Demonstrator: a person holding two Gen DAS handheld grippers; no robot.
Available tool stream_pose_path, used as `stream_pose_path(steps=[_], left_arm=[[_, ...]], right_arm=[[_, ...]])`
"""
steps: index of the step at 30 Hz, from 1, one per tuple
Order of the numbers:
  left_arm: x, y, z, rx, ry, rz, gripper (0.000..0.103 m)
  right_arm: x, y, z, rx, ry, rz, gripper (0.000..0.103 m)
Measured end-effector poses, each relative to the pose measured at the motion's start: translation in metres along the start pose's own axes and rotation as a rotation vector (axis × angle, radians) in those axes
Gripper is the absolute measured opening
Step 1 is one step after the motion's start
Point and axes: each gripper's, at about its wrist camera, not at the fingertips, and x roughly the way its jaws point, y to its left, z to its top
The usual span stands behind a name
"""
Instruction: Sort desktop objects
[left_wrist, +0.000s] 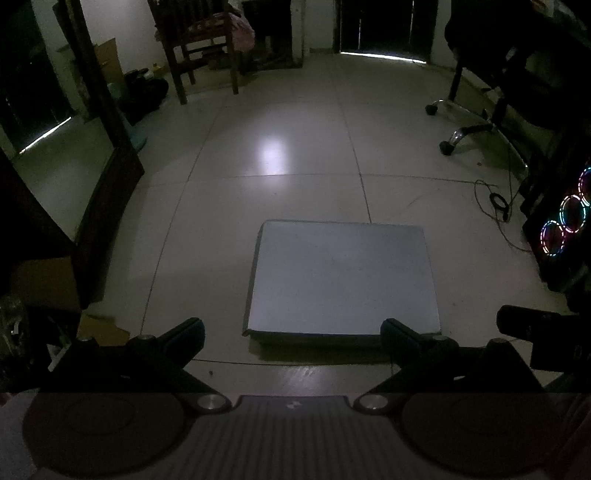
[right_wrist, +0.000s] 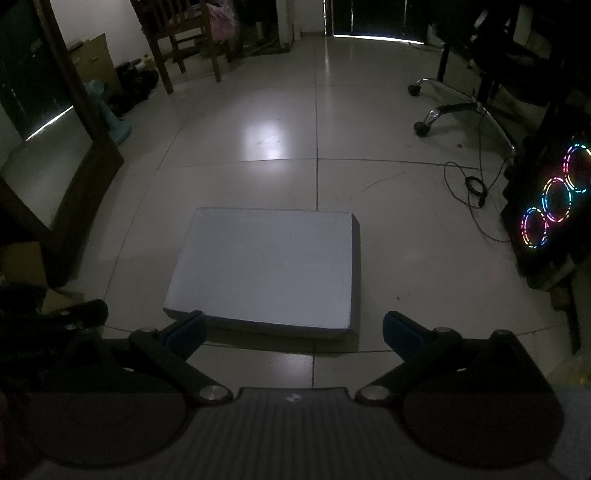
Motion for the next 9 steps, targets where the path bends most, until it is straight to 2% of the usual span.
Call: stream_pose_path(steps=[9], left_arm=[[-0.0004,0.0,-0.0003,0.004,-0.002,-0.004,0.103]], right_arm=[[0.0022,-0.0018,0.0011,-0.007,0.006,0.0,0.103]])
